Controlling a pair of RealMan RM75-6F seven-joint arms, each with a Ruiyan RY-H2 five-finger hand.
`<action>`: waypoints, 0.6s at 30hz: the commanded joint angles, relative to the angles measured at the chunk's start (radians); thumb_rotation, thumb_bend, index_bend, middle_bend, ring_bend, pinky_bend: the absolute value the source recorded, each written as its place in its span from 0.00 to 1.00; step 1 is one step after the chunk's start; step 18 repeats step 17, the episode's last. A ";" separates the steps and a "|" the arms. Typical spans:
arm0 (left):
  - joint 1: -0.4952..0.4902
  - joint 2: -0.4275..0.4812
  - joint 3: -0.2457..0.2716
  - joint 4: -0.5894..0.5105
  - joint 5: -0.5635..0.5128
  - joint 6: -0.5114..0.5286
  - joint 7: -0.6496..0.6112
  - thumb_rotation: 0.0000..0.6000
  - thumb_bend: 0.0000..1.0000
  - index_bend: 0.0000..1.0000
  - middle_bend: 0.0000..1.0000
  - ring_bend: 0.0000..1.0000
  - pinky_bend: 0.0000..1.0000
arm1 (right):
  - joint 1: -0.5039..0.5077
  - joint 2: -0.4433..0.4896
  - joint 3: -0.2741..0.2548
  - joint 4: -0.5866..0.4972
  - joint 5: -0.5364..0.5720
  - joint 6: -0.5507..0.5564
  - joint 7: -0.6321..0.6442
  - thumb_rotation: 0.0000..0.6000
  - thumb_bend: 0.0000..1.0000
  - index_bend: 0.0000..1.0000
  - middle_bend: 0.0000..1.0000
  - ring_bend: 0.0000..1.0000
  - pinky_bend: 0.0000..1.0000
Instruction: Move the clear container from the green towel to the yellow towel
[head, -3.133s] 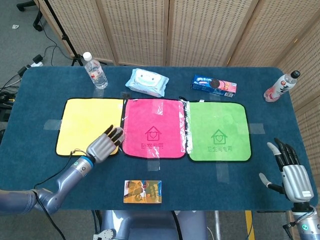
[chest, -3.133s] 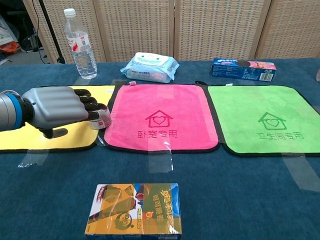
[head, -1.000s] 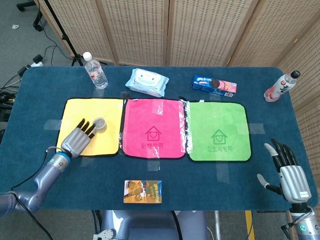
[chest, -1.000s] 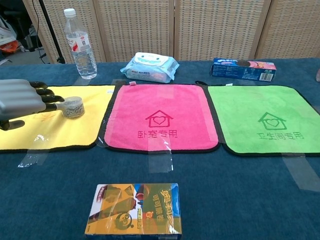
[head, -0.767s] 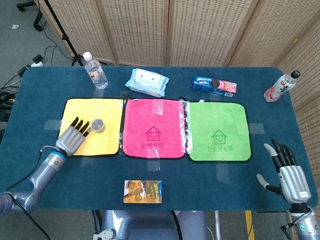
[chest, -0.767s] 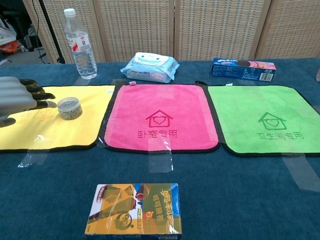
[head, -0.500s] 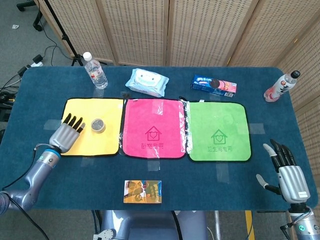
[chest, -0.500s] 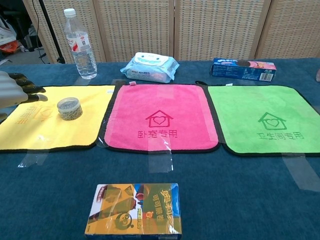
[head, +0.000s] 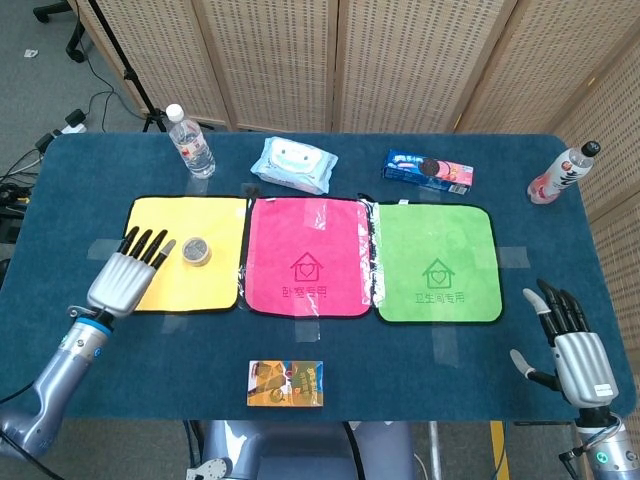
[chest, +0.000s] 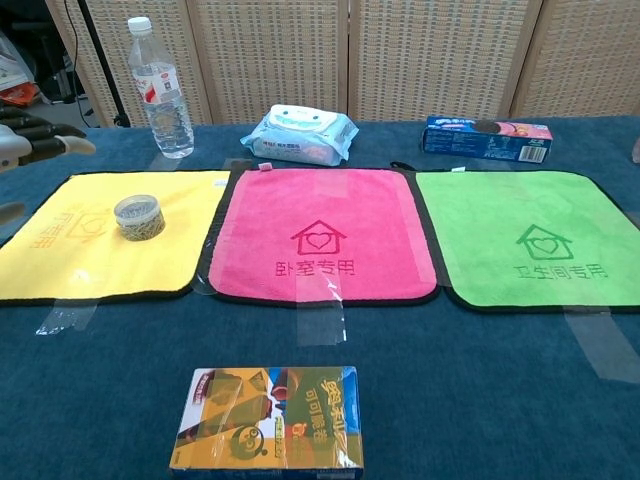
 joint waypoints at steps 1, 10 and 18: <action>0.124 -0.003 0.023 -0.066 0.146 0.151 -0.185 1.00 0.47 0.00 0.00 0.00 0.00 | 0.001 -0.002 0.000 0.000 0.001 -0.002 0.000 1.00 0.31 0.11 0.00 0.00 0.05; 0.306 -0.042 0.075 -0.038 0.295 0.357 -0.280 1.00 0.46 0.00 0.00 0.00 0.00 | 0.001 -0.005 -0.005 -0.007 -0.011 0.001 -0.026 1.00 0.31 0.11 0.00 0.00 0.05; 0.433 -0.079 0.070 0.026 0.363 0.488 -0.336 1.00 0.46 0.00 0.00 0.00 0.00 | -0.002 -0.007 -0.013 -0.018 -0.020 0.000 -0.054 1.00 0.31 0.11 0.00 0.00 0.05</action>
